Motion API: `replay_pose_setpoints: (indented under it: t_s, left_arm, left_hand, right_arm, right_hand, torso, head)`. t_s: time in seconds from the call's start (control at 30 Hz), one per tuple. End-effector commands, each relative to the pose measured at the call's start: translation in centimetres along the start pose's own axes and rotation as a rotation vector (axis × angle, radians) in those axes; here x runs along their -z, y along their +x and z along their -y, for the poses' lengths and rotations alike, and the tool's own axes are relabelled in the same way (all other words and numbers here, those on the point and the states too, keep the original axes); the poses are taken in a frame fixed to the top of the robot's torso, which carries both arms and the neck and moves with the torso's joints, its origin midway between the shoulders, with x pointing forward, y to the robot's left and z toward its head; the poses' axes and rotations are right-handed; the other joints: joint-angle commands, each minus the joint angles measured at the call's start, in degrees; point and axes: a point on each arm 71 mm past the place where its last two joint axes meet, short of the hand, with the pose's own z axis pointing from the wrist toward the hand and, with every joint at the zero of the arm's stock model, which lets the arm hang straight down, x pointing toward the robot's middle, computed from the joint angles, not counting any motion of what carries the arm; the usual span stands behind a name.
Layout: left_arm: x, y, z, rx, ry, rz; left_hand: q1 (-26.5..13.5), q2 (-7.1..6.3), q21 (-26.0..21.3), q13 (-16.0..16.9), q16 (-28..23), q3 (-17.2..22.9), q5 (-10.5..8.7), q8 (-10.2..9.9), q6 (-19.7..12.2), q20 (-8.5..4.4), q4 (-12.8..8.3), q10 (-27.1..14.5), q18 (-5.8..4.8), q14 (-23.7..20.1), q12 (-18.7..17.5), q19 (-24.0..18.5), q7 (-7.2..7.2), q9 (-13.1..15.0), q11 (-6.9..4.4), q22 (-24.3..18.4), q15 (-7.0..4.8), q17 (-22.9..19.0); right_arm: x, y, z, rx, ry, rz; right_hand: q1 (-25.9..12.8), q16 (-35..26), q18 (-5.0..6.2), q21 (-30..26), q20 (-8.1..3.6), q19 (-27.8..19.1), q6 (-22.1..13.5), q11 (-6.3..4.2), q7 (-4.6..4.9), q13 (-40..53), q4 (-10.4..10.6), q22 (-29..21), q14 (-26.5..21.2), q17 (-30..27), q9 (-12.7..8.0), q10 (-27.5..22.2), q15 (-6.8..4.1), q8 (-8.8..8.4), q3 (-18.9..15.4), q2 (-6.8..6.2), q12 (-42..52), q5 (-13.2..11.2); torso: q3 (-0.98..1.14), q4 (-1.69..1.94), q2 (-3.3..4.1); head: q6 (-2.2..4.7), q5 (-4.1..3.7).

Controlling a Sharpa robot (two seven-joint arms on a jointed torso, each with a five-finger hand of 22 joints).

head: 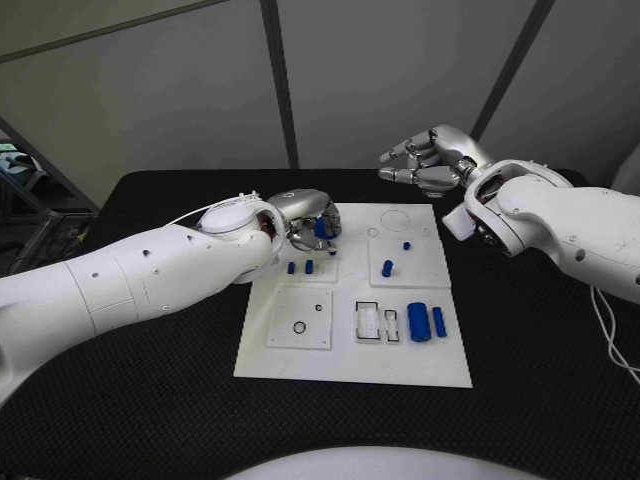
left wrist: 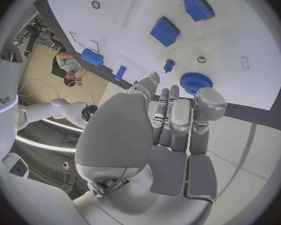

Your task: Assemble the parts on the task board

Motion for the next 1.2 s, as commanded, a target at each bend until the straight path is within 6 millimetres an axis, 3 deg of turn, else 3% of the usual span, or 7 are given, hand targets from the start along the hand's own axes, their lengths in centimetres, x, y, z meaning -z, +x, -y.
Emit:
replay_pose_setpoints:
  t_s: [0.03, 0.7, 1.2]
  left_arm:
    - [-0.2, 0.3, 0.1, -0.061, -0.001, -0.038]
    - [-0.9, 1.2, 0.2, -0.068, -0.035, -0.11]
    - [-1.2, 1.8, 0.0, -0.063, -0.044, -0.116]
  left_hand:
    - [-0.62, -0.02, 2.25, -0.44, 1.1, 0.34, 0.0, -0.42, 0.65, -0.15, 0.04, 0.51, -1.92, 0.81, -0.43, 1.17, -0.16, -0.32, 0.01, 1.94, -0.16, 0.91]
    - [-0.86, 0.33, 6.87, -1.44, 2.31, 1.01, 0.05, -0.85, 1.92, -0.57, 0.0, 1.95, -2.82, 2.39, -1.15, 3.57, -0.25, -1.06, -0.28, 5.98, -0.53, 1.27]
    - [0.7, 1.32, 8.33, -2.26, 2.6, 4.14, 0.13, -1.42, 3.59, -0.67, -1.16, 4.73, -3.12, 2.91, -2.2, 4.17, 0.17, -1.76, -0.35, 7.5, -0.65, 0.81]
  right_arm:
    - [-0.1, 0.1, -0.3, 0.002, -0.014, -0.005]
    - [-0.1, 0.2, -0.4, 0.001, -0.016, -0.007]
    - [-0.2, 0.4, -0.5, -0.001, -0.018, -0.012]
  right_hand:
    - [-0.29, -0.39, 0.52, -0.33, 0.0, -0.46, -0.48, -0.06, -0.06, -0.06, 0.06, -0.07, 3.2, 2.74, -0.06, -0.37, -0.44, -0.33, -0.25, -0.16, -0.39, 0.33]
    - [-0.22, -0.36, 0.51, -0.32, 0.0, -0.42, -0.48, -0.07, -0.07, -0.11, 0.03, -0.02, 3.22, 2.81, -0.07, -0.41, -0.44, -0.31, -0.21, -0.06, -0.42, 0.43]
    - [-0.22, -0.36, 0.51, -0.32, 0.0, -0.42, -0.48, -0.07, -0.07, -0.11, 0.03, -0.02, 3.22, 2.81, -0.07, -0.41, -0.44, -0.31, -0.21, -0.06, -0.42, 0.43]
  torso:
    - [0.03, -0.03, 0.02]
    - [-0.02, 0.04, -0.04]
    - [0.02, 0.09, -0.09]
  head:
    - [-0.06, -0.07]
    - [-0.37, -0.23]
    - [-0.46, -0.28]
